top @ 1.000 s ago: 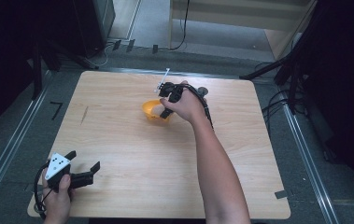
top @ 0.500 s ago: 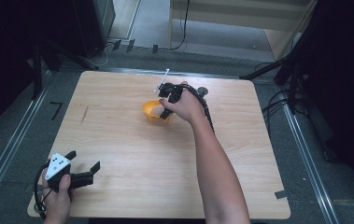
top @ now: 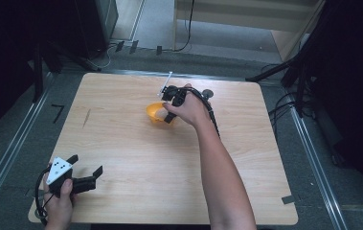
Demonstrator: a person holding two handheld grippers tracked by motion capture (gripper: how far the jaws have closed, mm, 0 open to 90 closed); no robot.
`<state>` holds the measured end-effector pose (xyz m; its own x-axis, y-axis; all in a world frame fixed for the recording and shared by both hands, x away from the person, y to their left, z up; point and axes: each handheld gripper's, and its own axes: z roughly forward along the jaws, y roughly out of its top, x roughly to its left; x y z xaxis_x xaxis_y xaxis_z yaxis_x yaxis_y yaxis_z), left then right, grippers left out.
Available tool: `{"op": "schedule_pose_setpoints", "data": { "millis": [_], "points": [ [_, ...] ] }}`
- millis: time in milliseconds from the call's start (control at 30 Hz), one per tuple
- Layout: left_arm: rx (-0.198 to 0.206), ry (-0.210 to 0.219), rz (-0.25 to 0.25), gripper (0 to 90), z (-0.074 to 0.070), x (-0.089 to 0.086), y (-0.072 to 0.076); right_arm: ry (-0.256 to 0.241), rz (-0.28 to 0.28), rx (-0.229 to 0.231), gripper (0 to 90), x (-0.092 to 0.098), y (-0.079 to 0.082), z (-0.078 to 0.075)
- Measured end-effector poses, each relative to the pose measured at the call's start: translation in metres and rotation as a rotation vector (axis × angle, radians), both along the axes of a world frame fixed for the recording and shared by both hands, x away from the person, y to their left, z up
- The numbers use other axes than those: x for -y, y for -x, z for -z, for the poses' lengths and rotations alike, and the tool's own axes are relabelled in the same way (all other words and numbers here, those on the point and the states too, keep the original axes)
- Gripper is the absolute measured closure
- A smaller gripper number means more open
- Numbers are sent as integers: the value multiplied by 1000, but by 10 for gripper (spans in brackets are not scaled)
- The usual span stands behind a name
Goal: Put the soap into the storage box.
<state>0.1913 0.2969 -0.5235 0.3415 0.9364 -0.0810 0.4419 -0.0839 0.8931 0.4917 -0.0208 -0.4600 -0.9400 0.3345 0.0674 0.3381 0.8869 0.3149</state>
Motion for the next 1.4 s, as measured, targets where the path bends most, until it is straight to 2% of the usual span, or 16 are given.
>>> {"op": "schedule_pose_setpoints", "data": {
  "millis": [333,467,600,733,900,1167,1333,1400],
  "points": [
    [1,-2,0,0,0,0,0,9,-9,13,247,-1,2,1],
    [1,-3,0,0,0,1,0,24,-26,34,222,-3,4,2],
    [1,-4,0,0,0,1,0,19,-26,37,210,-3,5,0],
    [1,-6,2,0,0,1,0,7,-25,65,175,-1,6,-4],
    [2,-9,0,0,0,1,0,0,-32,66,168,2,8,-6],
    [3,-7,0,0,0,2,0,-47,-15,79,168,10,11,-11],
    [3,-11,1,0,0,2,0,-131,4,96,169,22,16,-15],
    [3,-12,1,0,0,2,0,-148,20,104,169,28,18,-16]
  ]
}}
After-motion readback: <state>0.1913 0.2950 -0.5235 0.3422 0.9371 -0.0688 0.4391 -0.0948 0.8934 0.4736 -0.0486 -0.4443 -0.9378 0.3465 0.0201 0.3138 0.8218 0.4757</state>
